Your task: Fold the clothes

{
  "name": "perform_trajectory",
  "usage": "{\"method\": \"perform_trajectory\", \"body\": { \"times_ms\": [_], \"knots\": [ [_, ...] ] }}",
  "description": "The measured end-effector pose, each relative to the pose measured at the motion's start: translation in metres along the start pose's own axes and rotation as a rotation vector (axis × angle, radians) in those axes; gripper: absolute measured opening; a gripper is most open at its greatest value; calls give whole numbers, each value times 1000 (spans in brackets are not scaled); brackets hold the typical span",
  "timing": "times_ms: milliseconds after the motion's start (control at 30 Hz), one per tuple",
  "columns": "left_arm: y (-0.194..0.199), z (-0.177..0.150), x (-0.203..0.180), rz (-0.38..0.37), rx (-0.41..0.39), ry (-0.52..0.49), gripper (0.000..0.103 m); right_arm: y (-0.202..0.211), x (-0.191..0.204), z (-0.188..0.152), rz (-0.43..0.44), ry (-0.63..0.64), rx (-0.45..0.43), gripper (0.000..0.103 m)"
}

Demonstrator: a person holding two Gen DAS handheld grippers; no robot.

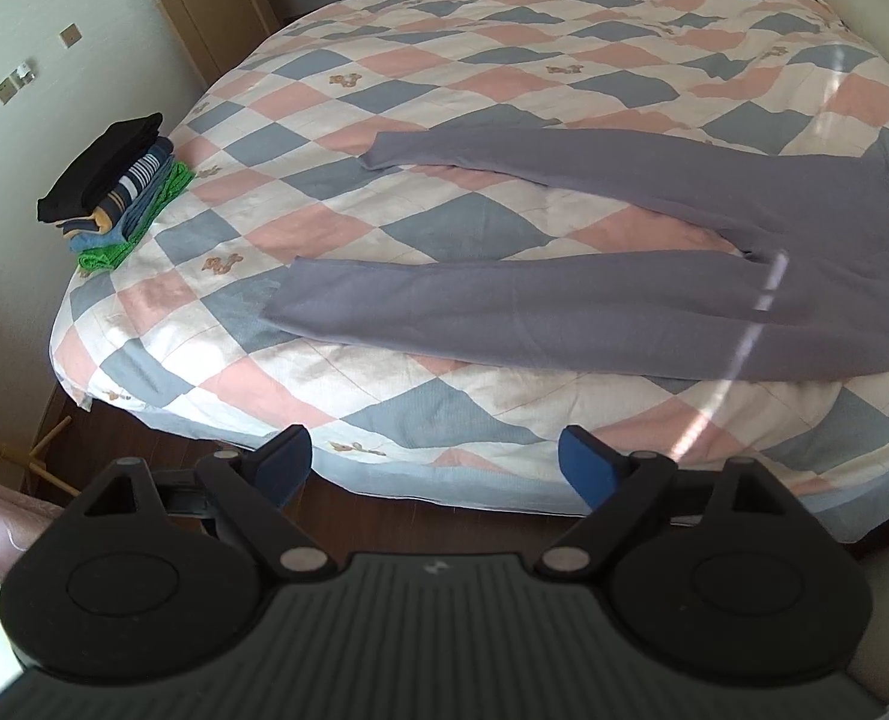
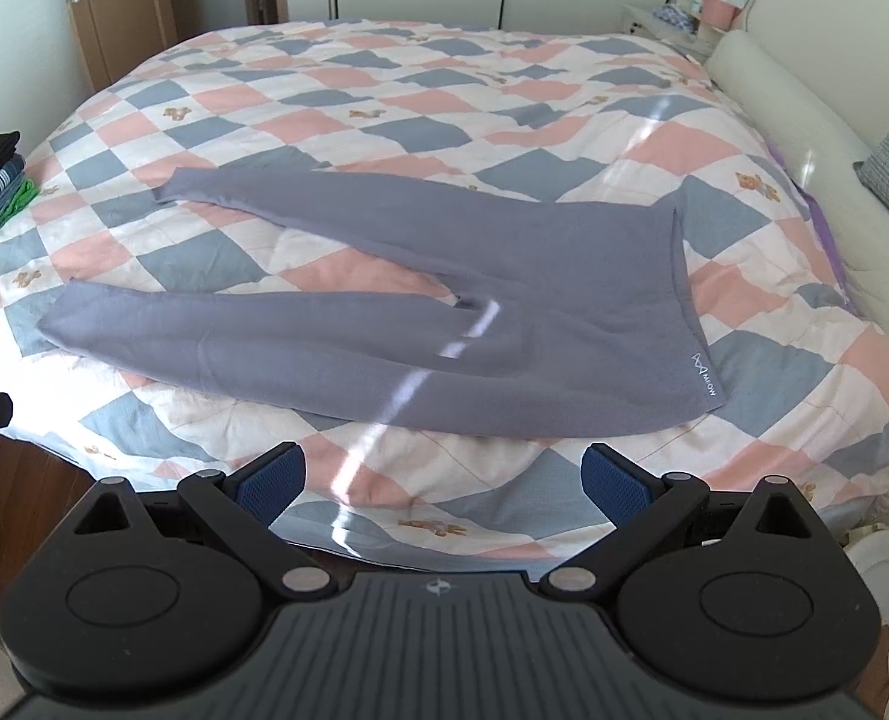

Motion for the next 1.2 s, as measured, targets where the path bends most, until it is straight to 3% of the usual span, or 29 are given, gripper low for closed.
{"method": "perform_trajectory", "body": {
  "times_ms": [267,667,1200],
  "knots": [
    [3,0,-7,-17,-2,-8,88,-5,-16,-1,-5,-9,25,101],
    [-6,18,-13,-91,-42,-116,91,-9,-8,5,-39,-53,23,101],
    [-38,21,28,-131,-46,-170,91,-19,16,1,-123,-137,35,101]
  ]
}}
Point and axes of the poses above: each gripper's, at about its wrist camera, not at the fingertips, and y roughly against the way its jaws point, x to its left, z to its top, the point moved 6 cm from there along -y, roughly the way its jaws point, and after that the axes turned 12 degrees about -y, right-handed, at the moved point
